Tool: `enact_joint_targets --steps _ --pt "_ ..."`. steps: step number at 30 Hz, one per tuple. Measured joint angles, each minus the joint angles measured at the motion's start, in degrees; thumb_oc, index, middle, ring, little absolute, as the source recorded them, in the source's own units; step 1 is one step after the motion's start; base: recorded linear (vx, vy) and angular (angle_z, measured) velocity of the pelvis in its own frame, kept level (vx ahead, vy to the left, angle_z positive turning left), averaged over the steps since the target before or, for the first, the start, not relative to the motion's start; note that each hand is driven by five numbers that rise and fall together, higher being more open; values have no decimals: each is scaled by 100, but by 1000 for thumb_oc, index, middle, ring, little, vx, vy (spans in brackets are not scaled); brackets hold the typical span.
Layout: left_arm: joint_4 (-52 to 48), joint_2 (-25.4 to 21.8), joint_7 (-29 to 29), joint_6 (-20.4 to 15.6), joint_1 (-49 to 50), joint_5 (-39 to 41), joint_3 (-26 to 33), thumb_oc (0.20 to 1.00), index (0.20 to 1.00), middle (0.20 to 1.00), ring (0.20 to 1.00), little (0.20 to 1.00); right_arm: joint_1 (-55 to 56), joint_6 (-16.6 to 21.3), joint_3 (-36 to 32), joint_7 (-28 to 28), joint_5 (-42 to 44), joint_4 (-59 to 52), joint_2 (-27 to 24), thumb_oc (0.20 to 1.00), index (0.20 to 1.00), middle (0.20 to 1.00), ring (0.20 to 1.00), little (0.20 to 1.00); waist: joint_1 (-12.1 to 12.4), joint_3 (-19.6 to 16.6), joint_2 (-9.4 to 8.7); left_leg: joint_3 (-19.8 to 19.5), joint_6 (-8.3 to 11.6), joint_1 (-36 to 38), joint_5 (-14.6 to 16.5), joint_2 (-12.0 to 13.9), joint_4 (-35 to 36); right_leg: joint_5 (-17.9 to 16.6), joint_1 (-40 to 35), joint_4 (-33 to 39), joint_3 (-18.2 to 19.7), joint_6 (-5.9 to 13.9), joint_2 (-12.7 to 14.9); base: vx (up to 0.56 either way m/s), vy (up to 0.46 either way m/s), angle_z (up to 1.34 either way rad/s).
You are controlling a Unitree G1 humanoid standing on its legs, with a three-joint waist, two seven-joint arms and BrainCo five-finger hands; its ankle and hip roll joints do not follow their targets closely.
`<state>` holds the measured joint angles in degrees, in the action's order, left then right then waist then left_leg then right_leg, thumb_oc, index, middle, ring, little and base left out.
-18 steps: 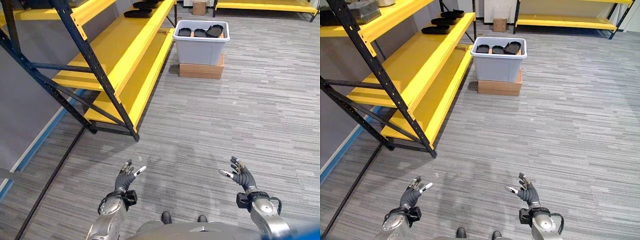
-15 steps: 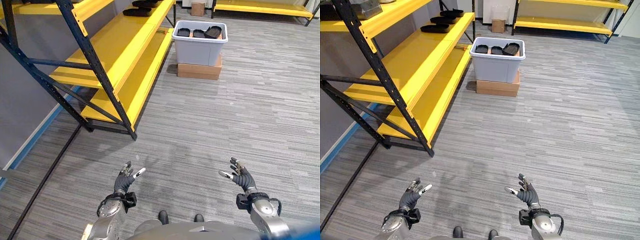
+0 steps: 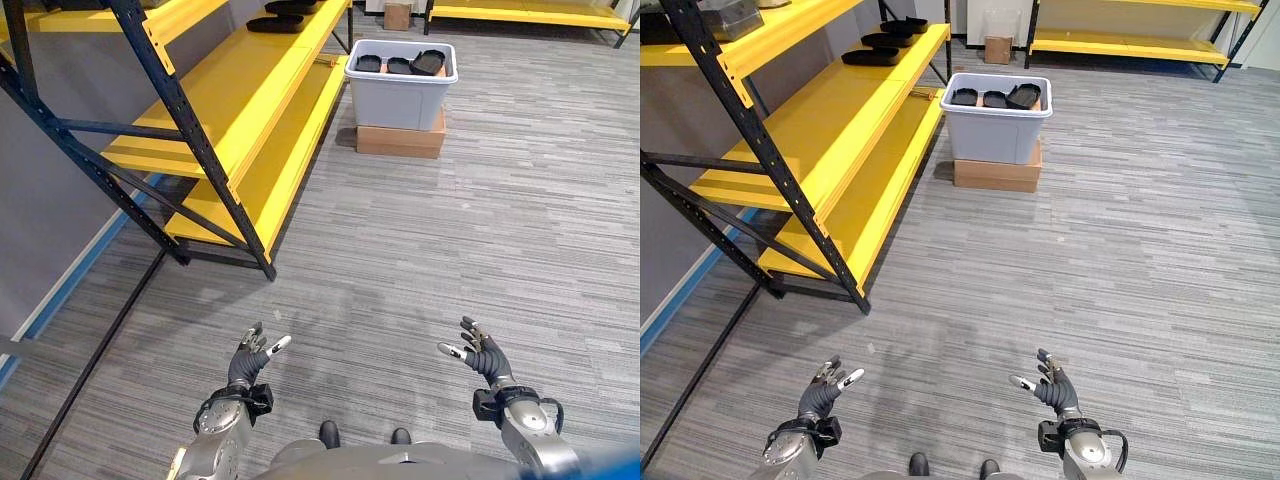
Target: Move parts from the plastic box to the shelf.
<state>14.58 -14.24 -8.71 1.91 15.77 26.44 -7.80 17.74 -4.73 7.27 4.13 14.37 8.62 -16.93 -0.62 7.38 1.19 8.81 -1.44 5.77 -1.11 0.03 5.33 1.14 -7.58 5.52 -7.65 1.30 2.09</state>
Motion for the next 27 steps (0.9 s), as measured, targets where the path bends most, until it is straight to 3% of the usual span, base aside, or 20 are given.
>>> enact_joint_targets --steps 16,27 --pt "-37 -12 10 0 -6 -7 -4 1000 1000 1000 1000 1000 -1 0 0 -5 -1 -33 0 1000 1000 1000 1000 1000 -3 -30 -35 -10 0 -39 0 -1 2 -1 37 0 -17 -1 1 2 1 0" --pt "-494 -332 131 -34 -329 -10 -124 1000 1000 1000 1000 1000 -297 11 4 -49 0 -35 -8 1000 1000 1000 1000 1000 12 -90 -12 -6 -32 -234 -10 -29 3 0 309 -170 43 12 31 -15 98 -2"
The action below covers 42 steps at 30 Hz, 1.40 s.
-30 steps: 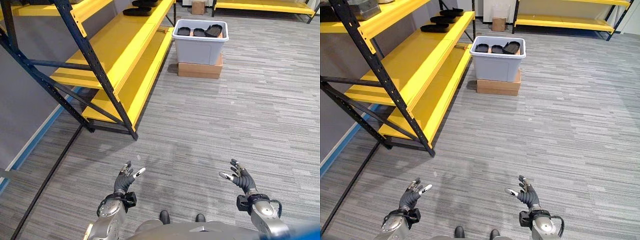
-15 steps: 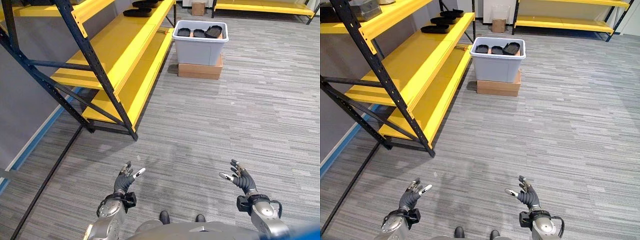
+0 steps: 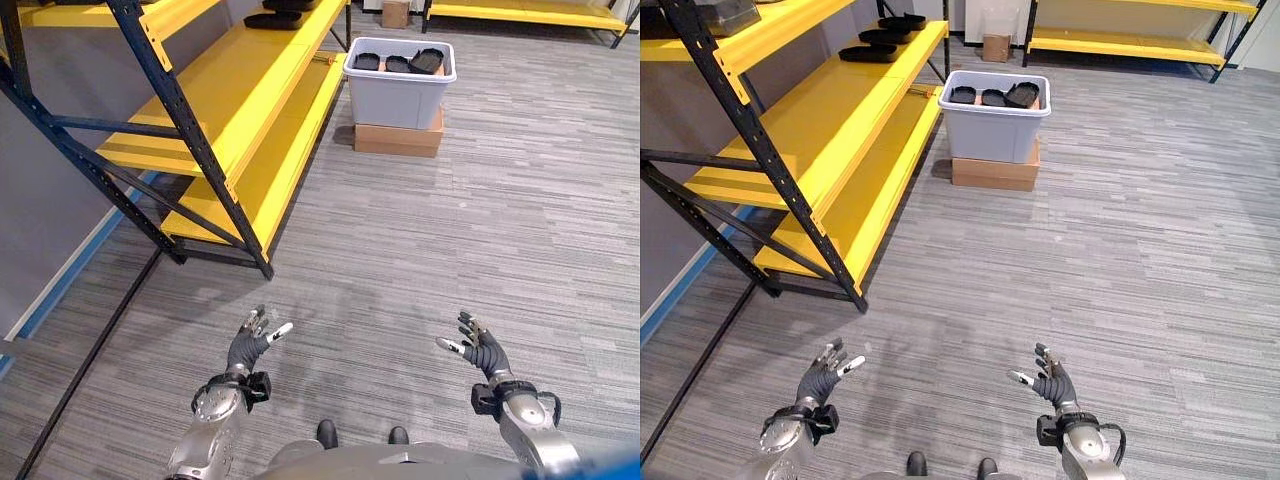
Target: Move parts from the plastic box to the shelf.
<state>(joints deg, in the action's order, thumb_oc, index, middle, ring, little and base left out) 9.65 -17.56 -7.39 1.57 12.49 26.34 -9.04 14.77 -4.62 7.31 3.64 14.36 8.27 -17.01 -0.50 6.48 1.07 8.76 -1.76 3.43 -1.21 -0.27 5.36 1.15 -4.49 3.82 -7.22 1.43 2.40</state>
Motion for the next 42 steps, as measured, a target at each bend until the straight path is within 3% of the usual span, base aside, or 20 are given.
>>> enact_joint_targets --steps 4,6,9,12,15,17,18,21,23,24,25,26,28,30,31,32,34,36,40,42 --pt "25 -32 57 -91 -370 -3 -81 1000 1000 1000 1000 1000 -117 3 -8 -65 -1 45 -58 1000 1000 1000 1000 1000 -115 213 237 -43 -150 -45 -28 -44 -4 254 587 -1181 24 269 115 -61 212 4" --pt "91 -43 82 -102 -449 -13 -115 1000 1000 1000 1000 1000 -150 13 -11 -82 0 44 -90 1000 1000 1000 1000 1000 -188 414 363 -60 -293 2 -20 -60 -8 324 1330 -2748 94 397 233 -10 199 3" --pt "67 -126 84 -115 -454 -106 -121 1000 1000 1000 1000 1000 -28 9 11 -121 2 40 -72 1000 1000 1000 1000 1000 -301 621 274 -64 -527 130 123 -322 -46 251 2326 -4352 214 607 576 170 93 -3" --pt "66 -135 108 -120 -507 -119 -88 1000 1000 1000 1000 1000 -80 11 2 -126 20 -46 -35 1000 1000 1000 1000 1000 -372 736 303 -63 -528 44 124 -357 -87 323 2409 -3038 164 663 500 210 -53 -9" --pt "135 -93 173 -130 -571 -126 38 1000 1000 1000 1000 1000 -79 12 -3 -131 69 12 121 1000 1000 1000 1000 1000 -433 680 18 -115 -391 88 284 -509 -78 -372 2296 -115 -650 774 799 416 -192 18" --pt "138 62 227 -134 -309 -189 96 1000 1000 1000 1000 1000 -121 25 -64 -152 60 40 106 1000 1000 1000 1000 1000 -371 525 -28 -167 -205 356 620 -421 -84 -554 2090 -139 -875 788 862 537 -287 19" --pt "132 218 227 -141 -181 -245 48 1000 1000 1000 1000 1000 -17 1 -110 -158 58 58 36 1000 1000 1000 1000 1000 -367 201 100 -296 -67 417 827 -229 -110 -594 2117 -933 -783 624 766 471 -321 43" --pt "136 249 258 -155 -242 -243 -200 1000 1000 1000 1000 1000 -286 76 -160 -188 62 -36 -279 1000 1000 1000 1000 1000 -391 23 477 -481 331 506 872 386 -451 -481 1727 -1112 -1134 -267 294 382 -307 44" --pt "140 268 240 -192 -381 -230 -168 1000 1000 1000 1000 1000 -411 128 -195 -195 69 55 -463 1000 1000 1000 1000 1000 -392 57 553 -556 646 376 545 488 -982 -69 2310 -2547 -1152 -250 436 281 -293 10" --pt "144 266 239 -199 -380 -230 -166 1000 1000 1000 1000 1000 -398 129 -210 -195 70 66 -463 1000 1000 1000 1000 1000 -409 53 569 -574 653 334 541 514 -1067 30 2345 -2603 -1149 -176 421 255 -288 28" --pt "18 -28 234 -228 -335 -211 -144 1000 1000 1000 1000 1000 -193 129 -236 -185 80 16 -320 1000 1000 1000 1000 1000 -474 -9 188 -603 735 71 615 372 -2035 -31 1990 -1636 -944 -56 483 139 -211 13" --pt "122 61 224 -243 -339 -209 -102 1000 1000 1000 1000 1000 -83 128 -243 -194 84 42 -367 1000 1000 1000 1000 1000 -402 1 235 -610 749 -22 711 454 -2519 124 1775 -1519 -990 -494 302 191 -277 -4" --pt "76 99 234 -225 -331 -193 -101 1000 1000 1000 1000 1000 18 124 -356 -146 121 109 -420 1000 1000 1000 1000 1000 -313 7 267 -627 951 -948 324 697 -4144 268 1658 -1373 -961 -731 56 216 -216 -23" --pt "62 111 238 -226 -407 -193 -94 1000 1000 1000 1000 1000 100 120 -370 -114 122 108 -376 1000 1000 1000 1000 1000 -259 159 120 -571 942 -1422 365 716 -4776 273 1323 -1114 -951 -752 26 219 -121 5" --pt "46 138 254 -235 -439 -194 -95 1000 1000 1000 1000 1000 143 123 -448 -101 129 87 -307 1000 1000 1000 1000 1000 -267 266 -35 -493 872 -1681 652 614 -4695 255 1085 -888 -942 -710 9 175 -23 -5" --pt "13 137 252 -242 -379 -193 -87 1000 1000 1000 1000 1000 153 116 -440 -65 135 72 -320 1000 1000 1000 1000 1000 -172 433 -175 -290 743 -1979 771 377 -3647 222 706 -592 -940 -664 -29 476 -2 -25" --pt "20 94 253 -191 -202 -198 -74 1000 1000 1000 1000 1000 144 147 -448 -32 202 -3 -254 1000 1000 1000 1000 1000 -189 457 -164 383 701 -2300 465 526 -2135 318 207 -142 -1039 -533 -236 471 53 -27" --pt "53 166 253 -194 -194 -210 -52 1000 1000 1000 1000 1000 161 154 -456 12 218 150 -220 1000 1000 1000 1000 1000 -202 508 -7 412 660 -2261 8 548 -553 419 -237 78 -1053 -371 -421 410 88 -6" --pt "134 199 227 -190 -138 -216 29 1000 1000 1000 1000 1000 154 163 -378 -4 213 275 -263 1000 1000 1000 1000 1000 -84 537 116 205 691 -2225 -370 523 -279 692 -804 140 -663 -43 -418 368 100 -44" --pt "117 290 234 -198 -71 -214 87 1000 1000 1000 1000 1000 291 162 -354 -56 209 195 -359 1000 1000 1000 1000 1000 -6 464 181 176 408 -1961 -634 540 -345 900 -1131 137 -491 0 -390 404 136 -51"
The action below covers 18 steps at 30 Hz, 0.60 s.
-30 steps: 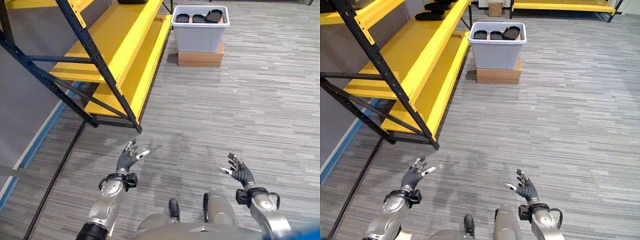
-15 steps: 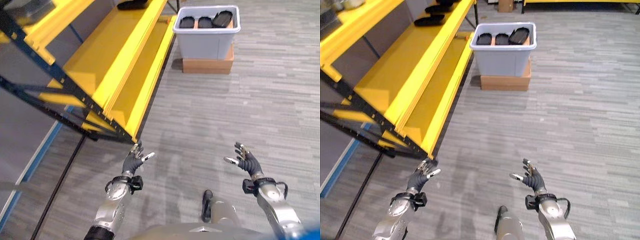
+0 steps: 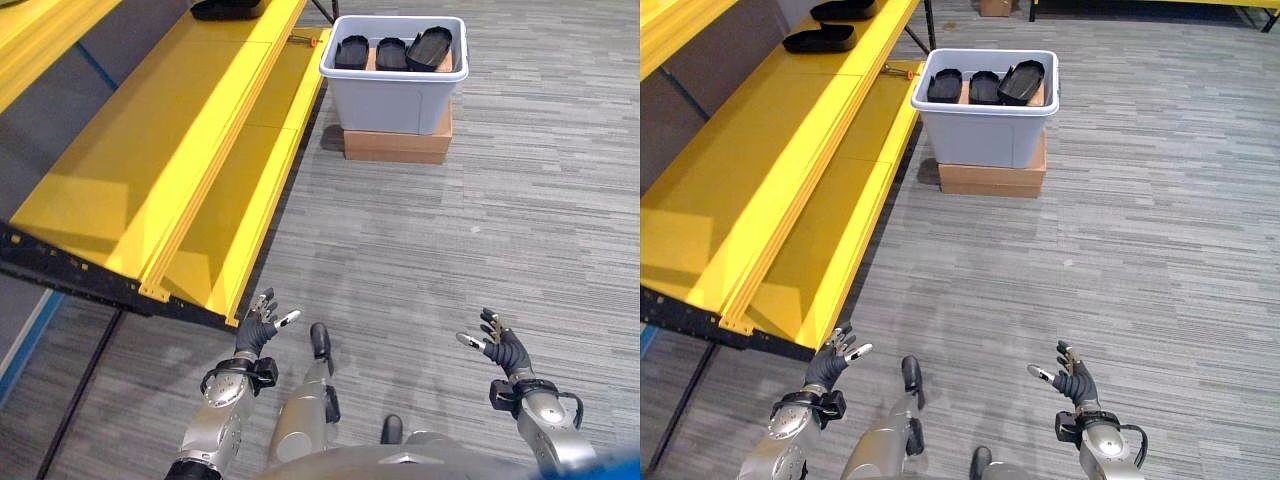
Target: Move parts from the plastic box to the shelf.
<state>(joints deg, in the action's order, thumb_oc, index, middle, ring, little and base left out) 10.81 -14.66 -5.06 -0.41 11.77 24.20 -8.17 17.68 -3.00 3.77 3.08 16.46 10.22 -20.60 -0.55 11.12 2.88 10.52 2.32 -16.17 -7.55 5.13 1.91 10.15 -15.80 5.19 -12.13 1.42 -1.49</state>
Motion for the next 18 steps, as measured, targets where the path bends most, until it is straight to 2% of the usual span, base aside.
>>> enact_joint_targets --steps 1,2,4,5,8,9,11,12,13,14,15,16,18 --pt "7 30 -10 7 -8 1 50 1000 1000 1000 1000 1000 5 -1 20 -14 -12 3 23 1000 1000 1000 1000 1000 9 -9 -35 27 -189 120 -287 -66 -23 32 -116 -23 71 53 111 399 164 -50" --pt "-4 24 -11 5 -32 4 75 1000 1000 1000 1000 1000 5 -2 100 -32 -35 0 46 1000 1000 1000 1000 1000 21 -83 -170 96 -294 131 -383 -150 -93 18 -69 -146 187 82 249 416 192 -30" --pt "-3 -238 -16 9 -236 18 115 1000 1000 1000 1000 1000 25 -2 123 -63 -36 -80 453 1000 1000 1000 1000 1000 23 -228 -692 318 -698 348 -26 -548 -249 -79 -80 -579 186 236 734 409 245 -6" --pt "-3 -288 -20 8 -311 20 117 1000 1000 1000 1000 1000 26 -2 127 -66 -36 -109 526 1000 1000 1000 1000 1000 24 -243 -729 318 -744 410 95 -618 -316 -148 -71 -746 184 316 804 323 241 7" --pt "-12 -391 -32 -8 -463 78 100 1000 1000 1000 1000 1000 -85 3 187 -66 -37 -157 603 1000 1000 1000 1000 1000 142 -287 -685 345 -884 546 440 -771 -542 -144 209 -1634 198 477 1106 193 185 3" --pt "-17 -391 -45 -8 -538 118 100 1000 1000 1000 1000 1000 -119 0 191 -66 -36 -177 600 1000 1000 1000 1000 1000 171 -295 -657 316 -974 551 565 -823 -535 -199 342 -1694 203 563 1111 202 216 5" --pt "-1 -426 -140 14 -550 133 73 1000 1000 1000 1000 1000 -257 -12 199 -56 -35 -187 621 1000 1000 1000 1000 1000 145 -292 -535 234 -1046 597 611 -936 -460 -532 804 -2727 249 805 1232 112 250 24" --pt "-7 -419 -155 19 -499 134 60 1000 1000 1000 1000 1000 -247 -13 195 -56 -35 -184 616 1000 1000 1000 1000 1000 138 -288 -499 184 -1047 654 587 -931 -420 -401 984 -3073 275 868 1309 170 343 16" --pt "-49 -467 -166 7 -545 131 36 1000 1000 1000 1000 1000 -242 -14 215 -65 -36 -201 616 1000 1000 1000 1000 1000 158 -233 -424 130 -1248 749 758 -987 -366 -767 1520 -4033 430 926 1342 103 183 13" --pt "-49 -575 -169 16 -555 125 2 1000 1000 1000 1000 1000 -251 3 220 -65 -36 -250 621 1000 1000 1000 1000 1000 98 -190 -421 126 -1292 865 776 -1042 -285 -1077 2245 -5346 536 976 1477 149 163 11" --pt "-49 -609 -169 25 -517 108 -57 1000 1000 1000 1000 1000 -246 -4 213 -60 -36 -233 601 1000 1000 1000 1000 1000 43 -108 -299 106 -1231 1049 676 -1036 -180 -788 2550 -5681 455 890 1518 144 131 21" --pt "-61 -634 -162 24 -486 98 -121 1000 1000 1000 1000 1000 -208 -9 214 -60 -36 -238 572 1000 1000 1000 1000 1000 -20 -37 -173 88 -1262 1227 707 -1027 -129 -511 2795 -5594 336 819 1528 231 171 3" --pt "-68 -619 -165 20 -499 94 -136 1000 1000 1000 1000 1000 -219 -8 227 -66 -34 -232 584 1000 1000 1000 1000 1000 -60 70 -56 82 -1342 1480 930 -1024 -25 -205 3468 -5336 327 706 1413 349 91 -13"
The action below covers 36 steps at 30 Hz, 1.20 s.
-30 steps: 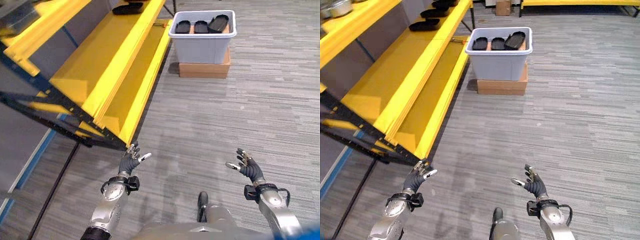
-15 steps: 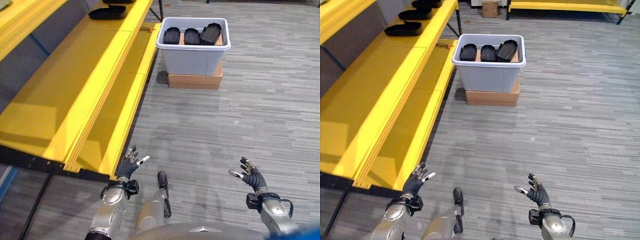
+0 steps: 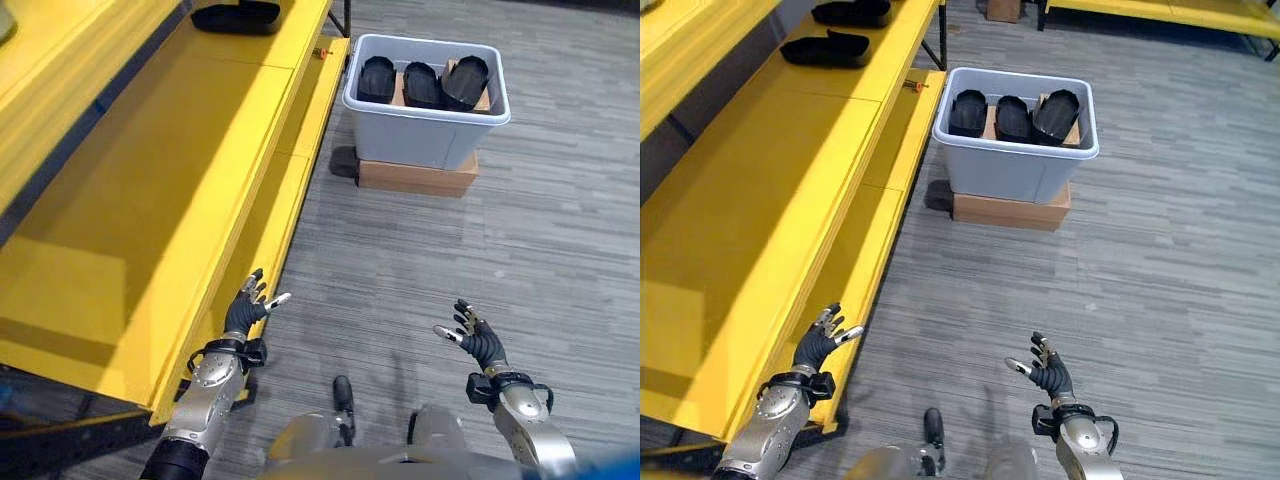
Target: Move parts from the plastic box to the shelf.
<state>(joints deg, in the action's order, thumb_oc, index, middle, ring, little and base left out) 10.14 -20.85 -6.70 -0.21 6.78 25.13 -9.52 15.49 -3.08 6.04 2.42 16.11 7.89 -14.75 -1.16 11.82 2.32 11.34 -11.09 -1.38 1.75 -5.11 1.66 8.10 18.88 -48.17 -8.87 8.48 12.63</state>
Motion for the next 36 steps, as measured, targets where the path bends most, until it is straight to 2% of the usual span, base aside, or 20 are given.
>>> enact_joint_targets --steps 2,3,5,6,9,10,12,14,15,16,17,21,22,25,26,28,30,32,34,36 --pt "-45 6 11 -1 -52 -2 -5 1000 1000 1000 1000 1000 -110 -5 74 3 2 -33 7 1000 1000 1000 1000 1000 -261 216 128 -62 152 220 113 86 102 100 457 1258 -268 -100 -267 246 -46 14" --pt "-34 -10 18 3 -85 -5 0 1000 1000 1000 1000 1000 -39 -31 108 1 8 -24 20 1000 1000 1000 1000 1000 -322 269 36 -55 318 448 -2 40 208 -42 480 2257 -663 -193 -225 317 -159 37" --pt "-44 3 26 -39 -34 -78 119 1000 1000 1000 1000 1000 91 -56 119 -6 2 5 13 1000 1000 1000 1000 1000 -328 118 -50 -28 748 704 269 40 212 -568 338 4097 -983 -113 -264 325 -268 15" --pt "14 7 15 -37 52 -156 290 1000 1000 1000 1000 1000 13 -56 99 -5 -7 24 10 1000 1000 1000 1000 1000 -255 26 -154 53 789 856 346 65 219 -962 163 5287 -933 -95 -201 440 -392 11" --pt "125 165 35 -37 209 -218 365 1000 1000 1000 1000 1000 -96 -64 138 -53 -74 123 21 1000 1000 1000 1000 1000 -272 -62 -132 -107 1275 1379 620 332 208 -1541 -501 5266 -881 -196 165 325 -223 25" --pt "118 236 36 -34 285 -217 376 1000 1000 1000 1000 1000 9 -91 136 -84 -81 129 5 1000 1000 1000 1000 1000 -167 -119 -160 -38 1457 1631 735 402 181 -2289 -704 5293 -915 -466 113 282 -233 -3" --pt "191 639 47 -10 457 -220 372 1000 1000 1000 1000 1000 -177 -97 78 -87 -126 191 -217 1000 1000 1000 1000 1000 -165 -329 308 81 1759 1715 687 869 80 -2200 -865 5256 -1064 -670 -316 210 -269 -13" --pt "200 764 51 -7 405 -217 377 1000 1000 1000 1000 1000 -401 -102 82 -96 -133 206 -344 1000 1000 1000 1000 1000 -164 -307 289 126 2078 1434 486 1012 -706 -2035 -985 5189 -1067 -868 -380 186 -309 -7" --pt "197 762 50 -10 384 -216 392 1000 1000 1000 1000 1000 -442 -99 80 -104 -142 176 -392 1000 1000 1000 1000 1000 -152 -324 195 108 2116 1269 441 1068 -1019 -1951 -1058 5177 -1045 -967 -339 223 -487 2" --pt "97 759 40 -27 361 -204 392 1000 1000 1000 1000 1000 -457 -66 -16 -97 -168 26 -616 1000 1000 1000 1000 1000 -263 -346 379 76 2027 1217 -14 1334 -456 -1522 -1116 4865 -1116 -928 -535 172 -392 -13" --pt "96 763 30 -35 371 -202 403 1000 1000 1000 1000 1000 -463 -64 -38 -90 -168 69 -653 1000 1000 1000 1000 1000 -213 -355 418 141 2033 1265 41 1445 -574 -1383 -1122 4767 -1093 -936 -638 189 -433 -3" --pt "209 766 -1 -17 226 -90 394 1000 1000 1000 1000 1000 -297 -75 -86 -25 -166 208 -602 1000 1000 1000 1000 1000 -286 -312 197 -192 2368 830 -365 1823 -1714 -743 -1146 4261 -1129 -1154 -844 163 -355 -9" --pt "212 778 3 -19 264 -90 392 1000 1000 1000 1000 1000 -224 -71 -128 17 -166 158 -591 1000 1000 1000 1000 1000 -227 -313 126 -254 2269 628 -550 1874 -2099 -716 -1175 4267 -1104 -1222 -894 138 -350 -14" --pt "209 736 6 -14 382 -89 411 1000 1000 1000 1000 1000 -144 -71 -102 33 -165 64 -600 1000 1000 1000 1000 1000 -215 -307 -117 -350 2152 80 -1624 1983 -3159 -534 -1436 4324 -1104 -1503 -965 122 -246 -7" --pt "186 731 14 -15 403 -86 398 1000 1000 1000 1000 1000 -77 -71 -133 52 -167 -20 -599 1000 1000 1000 1000 1000 -165 -298 -193 -352 2161 -229 -1457 2007 -3734 -436 -1593 4484 -1091 -1590 -1001 105 -105 -2" --pt "148 738 15 -13 408 -82 380 1000 1000 1000 1000 1000 -174 -71 -196 90 -167 -23 -599 1000 1000 1000 1000 1000 -70 -246 -259 -482 2030 -814 -330 1595 -3994 -445 -1677 4656 -953 -1613 -1044 142 -90 -4" --pt "143 774 13 -11 390 -79 383 1000 1000 1000 1000 1000 -205 -72 -266 113 -167 -13 -603 1000 1000 1000 1000 1000 50 -105 -323 -555 1798 -1289 195 976 -3373 -522 -1836 4875 -932 -1581 -1014 190 -20 -13" --pt "130 720 12 -7 592 -87 400 1000 1000 1000 1000 1000 -160 -58 -260 119 -168 27 -541 1000 1000 1000 1000 1000 163 -64 -217 124 1765 -1718 -76 1026 -1589 -518 -2229 5219 -1022 -1487 -1372 259 79 -30" --pt "139 674 11 -5 724 -89 394 1000 1000 1000 1000 1000 -150 -44 -178 126 -170 110 -541 1000 1000 1000 1000 1000 207 -36 -181 54 1713 -1859 -415 1060 -820 -426 -2477 5296 -915 -1381 -1522 285 128 -38" --pt "158 675 6 -9 769 -88 430 1000 1000 1000 1000 1000 -196 -24 -85 119 -173 351 -553 1000 1000 1000 1000 1000 250 -70 -109 -448 1794 -1726 -624 1021 223 -362 -2587 5325 -550 -1257 -1652 295 126 -71"
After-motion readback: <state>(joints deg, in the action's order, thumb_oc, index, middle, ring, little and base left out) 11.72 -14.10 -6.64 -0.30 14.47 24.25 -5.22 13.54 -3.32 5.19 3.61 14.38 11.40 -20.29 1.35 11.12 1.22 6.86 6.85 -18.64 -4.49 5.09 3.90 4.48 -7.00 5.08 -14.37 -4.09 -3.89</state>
